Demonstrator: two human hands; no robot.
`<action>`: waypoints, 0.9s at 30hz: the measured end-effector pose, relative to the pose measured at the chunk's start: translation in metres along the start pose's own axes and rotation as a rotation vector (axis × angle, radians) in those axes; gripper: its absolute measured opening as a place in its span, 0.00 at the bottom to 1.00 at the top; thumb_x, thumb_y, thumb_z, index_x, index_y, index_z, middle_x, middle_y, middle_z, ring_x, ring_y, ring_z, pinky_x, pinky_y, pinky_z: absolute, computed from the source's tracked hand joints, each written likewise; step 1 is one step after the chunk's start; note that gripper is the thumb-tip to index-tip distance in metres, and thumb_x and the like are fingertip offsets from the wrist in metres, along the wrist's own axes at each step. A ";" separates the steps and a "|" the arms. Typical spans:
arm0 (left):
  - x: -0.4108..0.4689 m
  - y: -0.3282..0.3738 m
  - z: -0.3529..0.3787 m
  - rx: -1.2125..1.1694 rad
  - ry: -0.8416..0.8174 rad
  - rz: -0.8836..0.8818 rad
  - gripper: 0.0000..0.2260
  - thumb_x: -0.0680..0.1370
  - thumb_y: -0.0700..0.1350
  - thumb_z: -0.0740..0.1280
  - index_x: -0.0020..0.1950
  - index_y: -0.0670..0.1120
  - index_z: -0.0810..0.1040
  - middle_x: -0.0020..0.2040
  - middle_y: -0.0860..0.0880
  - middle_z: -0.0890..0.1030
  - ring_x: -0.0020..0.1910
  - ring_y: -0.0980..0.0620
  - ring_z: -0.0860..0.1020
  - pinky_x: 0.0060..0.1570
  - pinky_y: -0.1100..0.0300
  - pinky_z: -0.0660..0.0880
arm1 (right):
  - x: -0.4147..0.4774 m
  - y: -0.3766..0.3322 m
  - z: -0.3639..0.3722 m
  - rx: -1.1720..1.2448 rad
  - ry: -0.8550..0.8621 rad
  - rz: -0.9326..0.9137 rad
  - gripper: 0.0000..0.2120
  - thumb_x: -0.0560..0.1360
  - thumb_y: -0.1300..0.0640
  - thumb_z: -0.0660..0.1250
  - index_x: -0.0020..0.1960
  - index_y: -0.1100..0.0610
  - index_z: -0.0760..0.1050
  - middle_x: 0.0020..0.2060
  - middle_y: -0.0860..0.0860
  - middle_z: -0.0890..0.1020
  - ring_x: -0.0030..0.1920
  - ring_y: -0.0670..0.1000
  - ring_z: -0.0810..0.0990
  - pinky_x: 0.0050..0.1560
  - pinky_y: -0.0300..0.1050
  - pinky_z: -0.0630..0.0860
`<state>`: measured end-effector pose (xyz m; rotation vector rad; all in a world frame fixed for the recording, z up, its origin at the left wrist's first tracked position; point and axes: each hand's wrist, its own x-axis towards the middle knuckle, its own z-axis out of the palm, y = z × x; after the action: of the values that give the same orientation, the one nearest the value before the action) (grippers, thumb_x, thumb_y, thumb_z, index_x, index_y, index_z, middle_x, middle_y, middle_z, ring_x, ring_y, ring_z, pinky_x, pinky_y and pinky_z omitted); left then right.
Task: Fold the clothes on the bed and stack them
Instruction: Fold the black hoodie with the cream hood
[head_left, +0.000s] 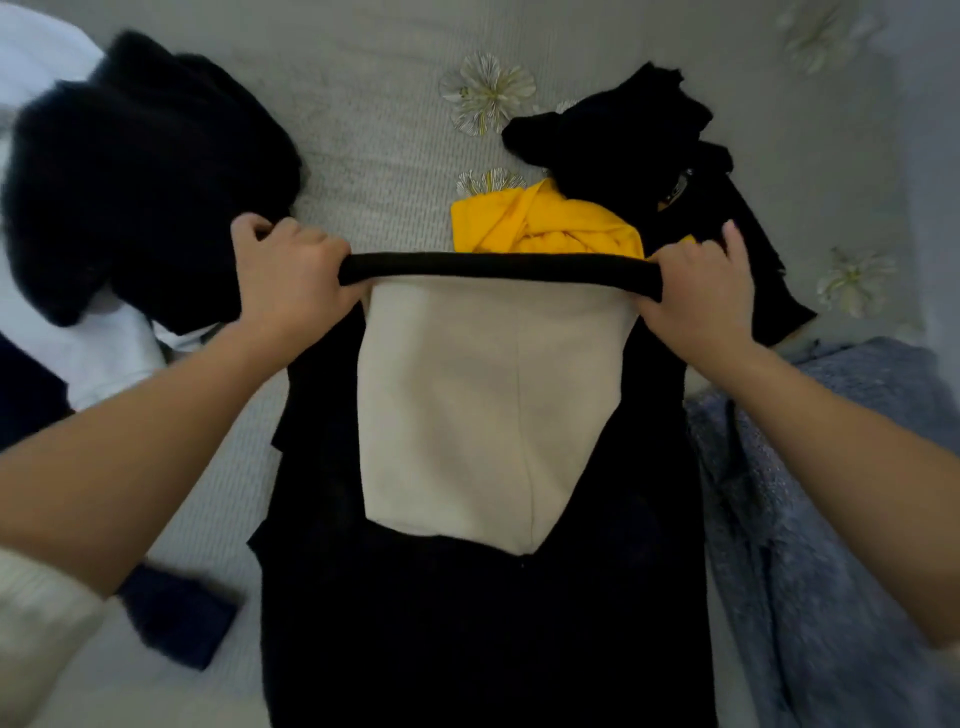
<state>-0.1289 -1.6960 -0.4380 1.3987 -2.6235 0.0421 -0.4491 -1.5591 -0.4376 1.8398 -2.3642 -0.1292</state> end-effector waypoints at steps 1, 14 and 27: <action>0.007 -0.002 -0.014 0.018 0.041 0.012 0.19 0.76 0.54 0.65 0.36 0.39 0.75 0.35 0.39 0.78 0.40 0.40 0.74 0.53 0.46 0.62 | 0.003 0.001 -0.015 -0.014 0.043 0.008 0.14 0.74 0.51 0.64 0.49 0.64 0.75 0.43 0.61 0.78 0.49 0.62 0.76 0.72 0.54 0.50; -0.116 0.007 -0.034 0.087 0.076 0.046 0.13 0.70 0.51 0.60 0.41 0.41 0.75 0.36 0.40 0.77 0.36 0.41 0.75 0.39 0.52 0.65 | -0.100 -0.015 -0.038 -0.033 0.203 -0.115 0.14 0.63 0.55 0.68 0.44 0.61 0.69 0.46 0.61 0.80 0.51 0.59 0.72 0.45 0.51 0.61; -0.348 0.041 0.029 -0.026 -0.223 0.048 0.16 0.76 0.53 0.55 0.45 0.44 0.77 0.37 0.44 0.78 0.37 0.45 0.69 0.38 0.54 0.61 | -0.324 -0.067 0.034 0.069 -0.439 -0.158 0.18 0.52 0.51 0.80 0.36 0.56 0.78 0.47 0.57 0.84 0.53 0.59 0.70 0.56 0.62 0.64</action>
<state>0.0236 -1.3898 -0.5203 1.4056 -2.8255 -0.1499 -0.3130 -1.2625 -0.5009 2.2231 -2.5100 -0.5256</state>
